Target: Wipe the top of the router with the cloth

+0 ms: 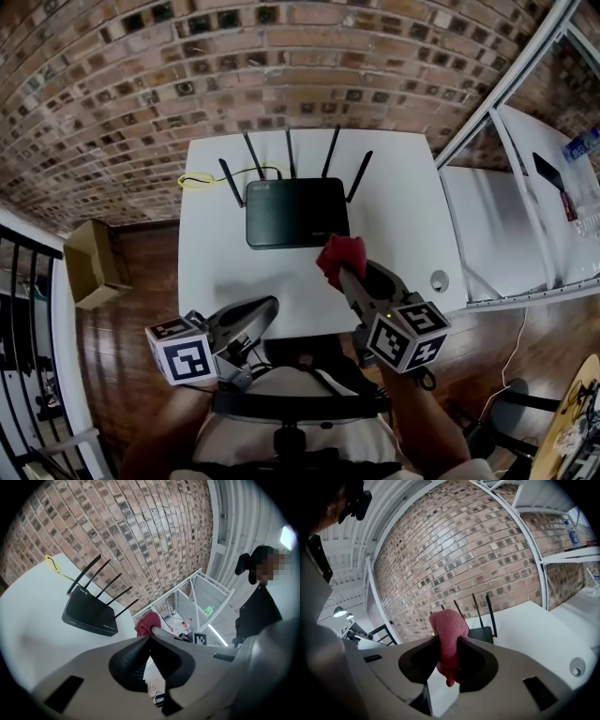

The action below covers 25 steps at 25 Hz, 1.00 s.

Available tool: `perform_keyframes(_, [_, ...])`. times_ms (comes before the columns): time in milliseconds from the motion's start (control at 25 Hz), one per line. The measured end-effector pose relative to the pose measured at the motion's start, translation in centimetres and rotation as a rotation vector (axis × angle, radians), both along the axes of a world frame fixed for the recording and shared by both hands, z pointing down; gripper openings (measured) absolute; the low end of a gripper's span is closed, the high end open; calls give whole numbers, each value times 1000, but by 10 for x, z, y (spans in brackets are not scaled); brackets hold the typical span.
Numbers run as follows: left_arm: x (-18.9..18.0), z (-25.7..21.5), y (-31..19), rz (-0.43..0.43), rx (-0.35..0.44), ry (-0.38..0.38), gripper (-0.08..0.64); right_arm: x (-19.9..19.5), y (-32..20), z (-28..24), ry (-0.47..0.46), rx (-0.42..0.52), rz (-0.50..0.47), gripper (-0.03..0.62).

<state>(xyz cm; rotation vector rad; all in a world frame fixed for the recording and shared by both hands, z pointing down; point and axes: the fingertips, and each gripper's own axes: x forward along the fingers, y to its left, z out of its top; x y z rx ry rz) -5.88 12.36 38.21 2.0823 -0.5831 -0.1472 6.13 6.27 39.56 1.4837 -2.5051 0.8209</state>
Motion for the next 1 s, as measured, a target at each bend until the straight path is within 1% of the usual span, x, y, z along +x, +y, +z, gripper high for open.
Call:
perform_keyframes(120, [-8, 1, 6, 14, 7, -11, 23, -7, 11, -5, -26, 2, 10, 123])
perform_keyframes(200, [-12, 4, 10, 21, -3, -16, 23, -11, 17, -7, -45, -2, 15, 121])
perform_keyframes(400, [-17, 1, 18, 27, 6, -5, 23, -17, 32, -8, -61, -14, 18, 120])
perform_keyframes(600, [-21, 5, 24, 35, -12, -8, 23, -17, 39, -10, -85, -21, 28, 118])
perform_keyframes(1000, [-19, 5, 30, 56, -10, 0, 23, -14, 46, -14, -92, -31, 37, 118])
